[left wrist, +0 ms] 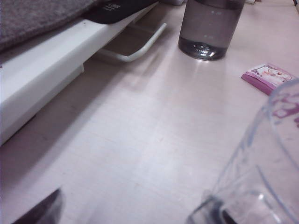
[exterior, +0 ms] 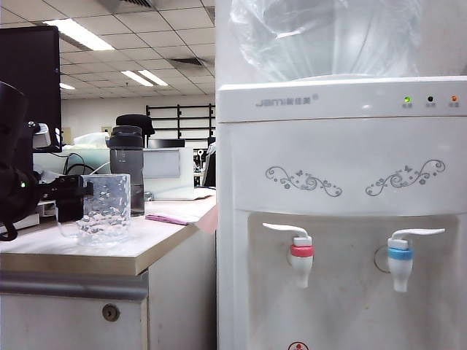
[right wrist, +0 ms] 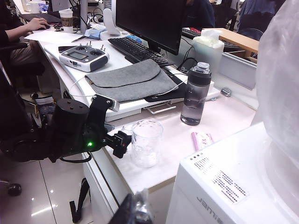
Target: Pick up the plastic mug from the left desk, go to the cold water outlet of the water dispenser, press the vertical switch to get some water, then put the mug back on the desk.
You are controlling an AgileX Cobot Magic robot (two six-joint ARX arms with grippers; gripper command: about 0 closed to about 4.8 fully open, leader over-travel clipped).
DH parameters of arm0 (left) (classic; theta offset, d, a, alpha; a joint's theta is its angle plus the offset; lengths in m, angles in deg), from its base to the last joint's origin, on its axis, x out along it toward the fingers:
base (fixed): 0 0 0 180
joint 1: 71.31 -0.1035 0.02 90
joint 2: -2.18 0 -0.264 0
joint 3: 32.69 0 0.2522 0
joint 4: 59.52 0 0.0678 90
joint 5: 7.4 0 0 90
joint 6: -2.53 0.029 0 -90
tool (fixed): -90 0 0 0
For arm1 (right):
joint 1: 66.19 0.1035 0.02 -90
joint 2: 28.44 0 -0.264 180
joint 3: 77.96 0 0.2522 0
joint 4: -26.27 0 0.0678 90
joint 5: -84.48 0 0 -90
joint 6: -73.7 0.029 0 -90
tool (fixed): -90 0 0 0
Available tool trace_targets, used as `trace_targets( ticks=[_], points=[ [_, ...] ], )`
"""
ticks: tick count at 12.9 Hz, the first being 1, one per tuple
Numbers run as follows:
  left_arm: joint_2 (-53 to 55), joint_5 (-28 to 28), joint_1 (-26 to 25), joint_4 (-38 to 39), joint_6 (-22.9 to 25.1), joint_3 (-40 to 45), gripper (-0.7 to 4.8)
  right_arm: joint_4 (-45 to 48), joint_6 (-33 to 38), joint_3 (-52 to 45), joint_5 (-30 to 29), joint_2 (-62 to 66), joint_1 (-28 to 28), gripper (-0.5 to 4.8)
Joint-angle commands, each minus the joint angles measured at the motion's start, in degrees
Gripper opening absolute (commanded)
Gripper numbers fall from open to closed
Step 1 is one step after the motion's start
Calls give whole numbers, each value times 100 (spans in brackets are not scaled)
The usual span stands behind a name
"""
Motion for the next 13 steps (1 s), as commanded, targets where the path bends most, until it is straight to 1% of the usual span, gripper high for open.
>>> trace_targets(
  ticks=[1,2,5,6,7,8,10,11,12,13],
  points=[
    [-9,461,-7,-83,39,-15,395,66,26,20,-15,-17,7,-1],
    [-9,804,-4,-83,37,-13,396,66,26,20,-15,-17,7,-1],
    [-9,730,7,-66,35,-13,395,63,26,17,-15,-15,4,-1],
    [-9,87,4,-107,42,-15,394,63,26,17,-13,-15,4,-1],
    [-9,79,2,-107,48,-22,394,61,26,17,-13,-15,4,-1],
    [-7,50,-61,-109,254,-83,394,59,26,17,-13,-15,4,-1],
    [0,0,-66,-142,511,-295,394,28,26,17,-13,-15,4,-1],
    [2,-118,-68,-101,509,-304,393,28,26,17,-15,-17,4,-1],
    [11,-118,-68,-39,509,-304,388,28,26,17,-15,-17,4,-1],
    [42,-118,-68,-15,511,-304,332,28,26,17,-13,-17,4,-1]
  ],
)
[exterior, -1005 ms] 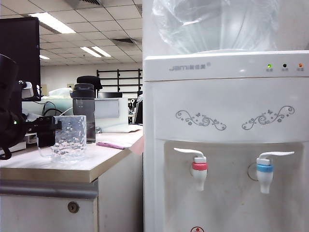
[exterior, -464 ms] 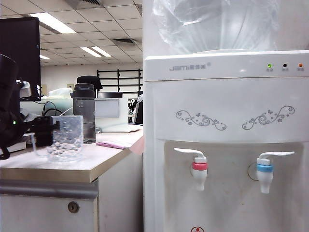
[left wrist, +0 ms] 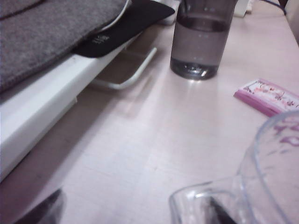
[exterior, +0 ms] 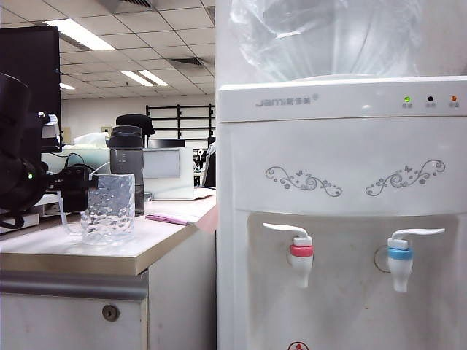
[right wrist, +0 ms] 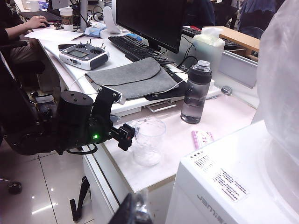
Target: Pick up the plastic mug from the left desk, go to the cold water outlet of the water dispenser, press the vertical switch to get some water, then put the mug back on the desk.
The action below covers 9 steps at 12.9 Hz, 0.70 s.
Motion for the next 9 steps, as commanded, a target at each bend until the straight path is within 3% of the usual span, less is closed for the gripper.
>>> trace_targets(
  ticks=[1,9],
  points=[
    [87,-33,-2,0,20,-15,332,66,26,17,-13,-15,2,-1],
    [348,-313,-114,-144,44,-245,332,63,26,17,-13,-15,4,-1]
  ],
)
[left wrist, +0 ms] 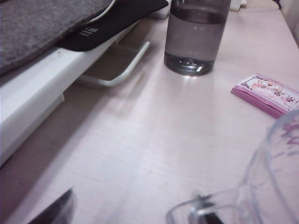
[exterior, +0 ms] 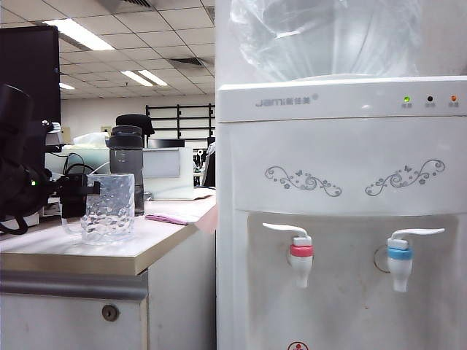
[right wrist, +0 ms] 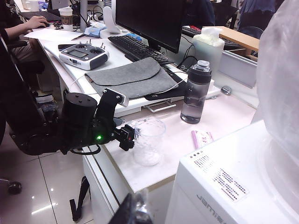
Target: Pick up the plastic mug from the left desk, go to the cold water outlet of the water dispenser, press the vertical switch to get some water, then put the mug back on the desk.
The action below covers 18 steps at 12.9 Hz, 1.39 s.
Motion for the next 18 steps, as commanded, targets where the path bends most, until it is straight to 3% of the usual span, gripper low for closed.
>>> trace_targets(
  ticks=[1,3,4,6,7,9,13,15,16,18],
  points=[
    [63,-31,2,-31,22,-63,329,63,24,17,-13,-15,2,-1],
    [107,-173,2,-26,22,-125,239,63,24,17,-15,-15,2,-1],
    [114,-175,2,-24,22,-138,236,61,24,17,-13,-15,4,-1],
    [114,-177,2,0,24,-138,118,61,24,17,-13,-15,4,-1],
    [114,-177,2,17,24,-138,116,61,24,17,-15,-15,4,-1],
    [114,-256,2,20,107,-138,5,63,24,17,-15,-15,4,-1],
    [22,-439,2,17,382,-107,-7,61,22,17,48,-15,2,-1],
    [-828,-1008,4,369,205,310,-7,94,22,17,149,-17,2,-1],
    [-1978,-1521,7,1510,-140,461,-7,326,22,20,337,-17,2,-1],
    [-3709,-2033,15,2920,-138,461,-7,479,22,20,372,-17,2,-1]
  ],
)
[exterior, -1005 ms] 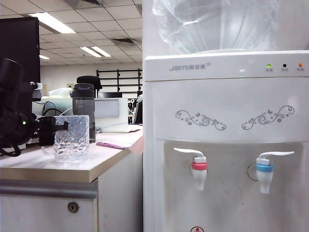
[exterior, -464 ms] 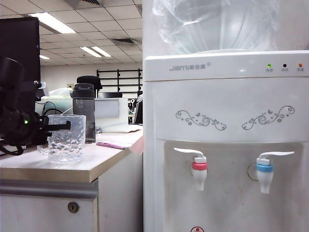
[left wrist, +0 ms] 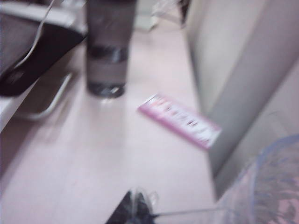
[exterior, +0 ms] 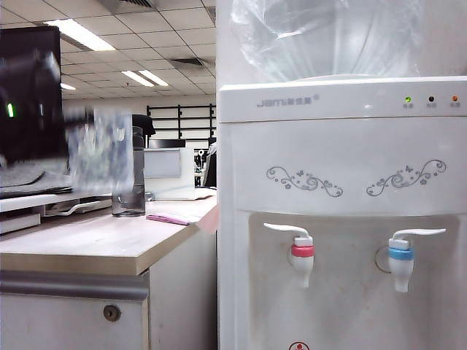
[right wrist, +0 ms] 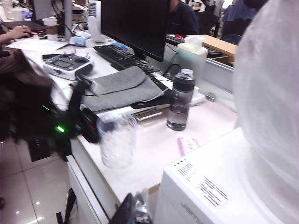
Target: Pick up the plastic mug from the left desk, go to the cold water outlet of the water dispenser, press the vertical switch to get some water, then put the mug back on the desk.
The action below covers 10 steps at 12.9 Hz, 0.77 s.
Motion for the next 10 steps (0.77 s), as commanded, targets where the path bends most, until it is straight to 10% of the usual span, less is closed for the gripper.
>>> trace_targets(
  ticks=[1,4,10],
  points=[
    [-1722,-726,188,1668,-9,-7,-7,387,22,24,17,-42,4,-1],
    [-1718,-44,2601,1412,-15,33,-7,-382,-153,20,407,-994,0,-1],
    [-210,717,4028,46,-15,66,-7,-984,-151,20,575,-1709,4,-1]
  ],
)
